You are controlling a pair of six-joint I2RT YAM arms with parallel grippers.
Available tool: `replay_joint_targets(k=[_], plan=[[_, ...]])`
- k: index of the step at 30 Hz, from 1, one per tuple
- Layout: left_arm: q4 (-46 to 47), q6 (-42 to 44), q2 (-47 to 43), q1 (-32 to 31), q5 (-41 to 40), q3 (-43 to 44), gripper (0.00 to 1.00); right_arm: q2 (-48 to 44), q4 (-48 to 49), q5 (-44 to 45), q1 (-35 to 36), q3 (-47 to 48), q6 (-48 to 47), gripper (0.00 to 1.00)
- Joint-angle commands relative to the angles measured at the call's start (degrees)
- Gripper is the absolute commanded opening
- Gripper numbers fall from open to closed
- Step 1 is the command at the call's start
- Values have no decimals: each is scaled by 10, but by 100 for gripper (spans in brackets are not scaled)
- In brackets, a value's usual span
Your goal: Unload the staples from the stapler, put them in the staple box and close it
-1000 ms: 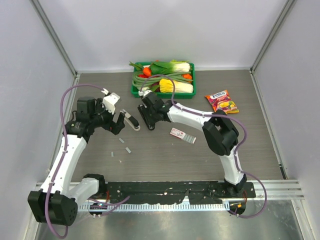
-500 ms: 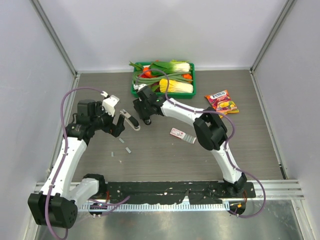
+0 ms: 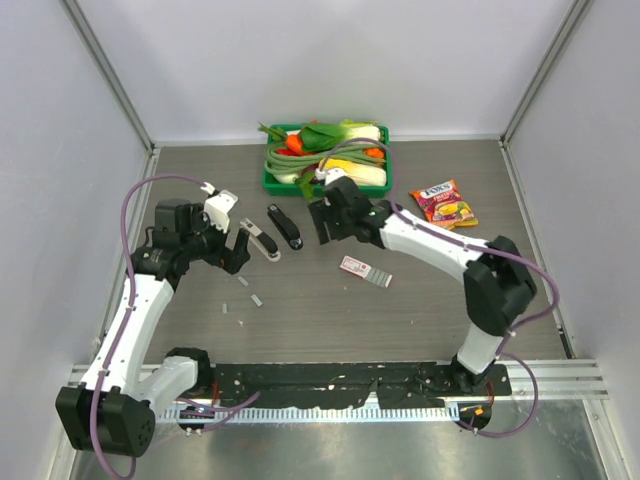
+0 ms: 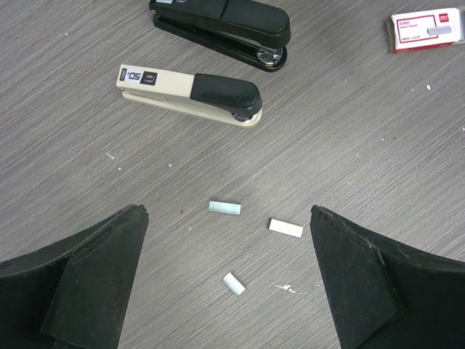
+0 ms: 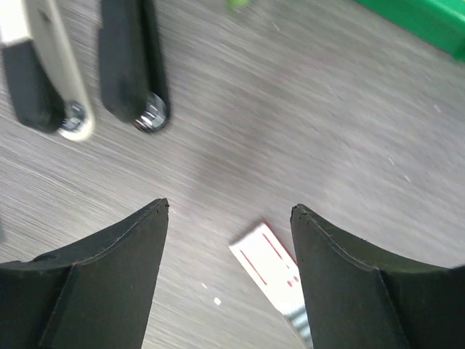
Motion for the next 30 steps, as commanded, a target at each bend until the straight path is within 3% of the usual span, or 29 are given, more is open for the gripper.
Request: replay_joint_targets(k=[1,5,9,18,21,25,30], plan=[[2,-13,-11,2,7,0,100,-70,40,34,-13,-111,-7,74],[1,-19,-5,2,11,5,100,-83,47,40,-30,-153,13,72],[-1,-22,-12,2,13,3,100,-80,69,12,-62,-176,33,65],[-2,-15,-13,2,6,-2,100,-42,105,-33,-70,-194,43,64],[0,-15,-12,2,5,-4,100,-36,114,-26,-71,-204,57,57],[2,-12,-11,2,4,-9,100,-35,127,-29,-75,-212,85,41],[6,-9,-13,2,1,-16,100,-32,131,-30,-76,-220,97,36]])
